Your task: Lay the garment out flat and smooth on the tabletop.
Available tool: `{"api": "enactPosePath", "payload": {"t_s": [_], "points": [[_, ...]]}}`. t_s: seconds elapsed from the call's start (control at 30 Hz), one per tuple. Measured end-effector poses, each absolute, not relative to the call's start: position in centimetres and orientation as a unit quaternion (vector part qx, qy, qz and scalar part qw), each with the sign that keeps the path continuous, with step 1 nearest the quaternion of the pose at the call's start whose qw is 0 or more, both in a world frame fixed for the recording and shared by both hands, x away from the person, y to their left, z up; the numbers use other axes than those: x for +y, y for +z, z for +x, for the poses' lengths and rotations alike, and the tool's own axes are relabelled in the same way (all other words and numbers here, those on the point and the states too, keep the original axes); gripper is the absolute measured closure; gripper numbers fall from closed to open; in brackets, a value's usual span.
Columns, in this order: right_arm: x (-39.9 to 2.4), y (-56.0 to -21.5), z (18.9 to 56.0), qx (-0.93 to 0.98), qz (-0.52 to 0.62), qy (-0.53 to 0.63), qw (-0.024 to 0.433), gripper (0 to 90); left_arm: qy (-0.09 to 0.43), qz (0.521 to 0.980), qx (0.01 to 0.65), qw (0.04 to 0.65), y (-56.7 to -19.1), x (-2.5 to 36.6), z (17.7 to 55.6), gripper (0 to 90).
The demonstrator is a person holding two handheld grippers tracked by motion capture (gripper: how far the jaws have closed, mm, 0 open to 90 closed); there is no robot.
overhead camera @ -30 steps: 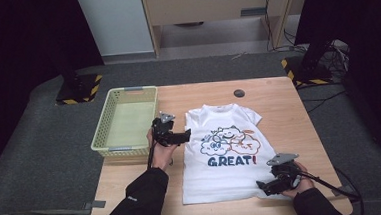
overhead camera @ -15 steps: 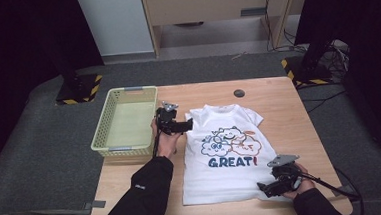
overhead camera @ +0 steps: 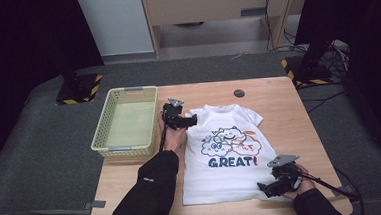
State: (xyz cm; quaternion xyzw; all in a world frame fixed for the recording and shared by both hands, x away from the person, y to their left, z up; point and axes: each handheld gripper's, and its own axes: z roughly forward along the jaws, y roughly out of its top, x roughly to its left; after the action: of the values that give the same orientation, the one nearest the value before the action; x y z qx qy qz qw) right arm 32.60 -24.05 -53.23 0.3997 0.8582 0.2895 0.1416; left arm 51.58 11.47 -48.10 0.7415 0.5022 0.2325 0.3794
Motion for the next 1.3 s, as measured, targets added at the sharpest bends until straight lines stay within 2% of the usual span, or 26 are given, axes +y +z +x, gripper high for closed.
{"api": "enactPosePath", "payload": {"t_s": [0.33, 0.67, 0.9, 1.0, 1.2, 1.3], "points": [[-24.1, -53.2, 32.6, 0.859, 0.398, 0.290, 0.141, 0.7, 0.221, 0.740, 0.528, 0.353, -51.3, 11.9, 53.4, 15.3], [-24.1, -53.2, 32.6, 0.860, 0.396, 0.289, 0.140, 0.7, 0.211, 0.749, 0.526, 0.343, -52.7, 11.7, 54.0, 30.6], [-24.1, -53.2, 32.7, 0.861, 0.395, 0.288, 0.139, 0.7, 0.219, 0.756, 0.520, 0.331, -52.8, 11.5, 53.9, 47.4], [-24.1, -53.2, 32.7, 0.861, 0.394, 0.288, 0.139, 0.8, 0.217, 0.753, 0.522, 0.337, -52.8, 11.6, 53.7, 60.3], [-24.1, -53.2, 32.7, 0.862, 0.393, 0.288, 0.139, 0.8, 0.213, 0.746, 0.525, 0.350, -53.0, 11.6, 53.2, 79.1], [-24.1, -53.2, 32.7, 0.862, 0.393, 0.288, 0.139, 0.8, 0.211, 0.741, 0.527, 0.360, -53.1, 11.6, 53.0, 84.1]]}}
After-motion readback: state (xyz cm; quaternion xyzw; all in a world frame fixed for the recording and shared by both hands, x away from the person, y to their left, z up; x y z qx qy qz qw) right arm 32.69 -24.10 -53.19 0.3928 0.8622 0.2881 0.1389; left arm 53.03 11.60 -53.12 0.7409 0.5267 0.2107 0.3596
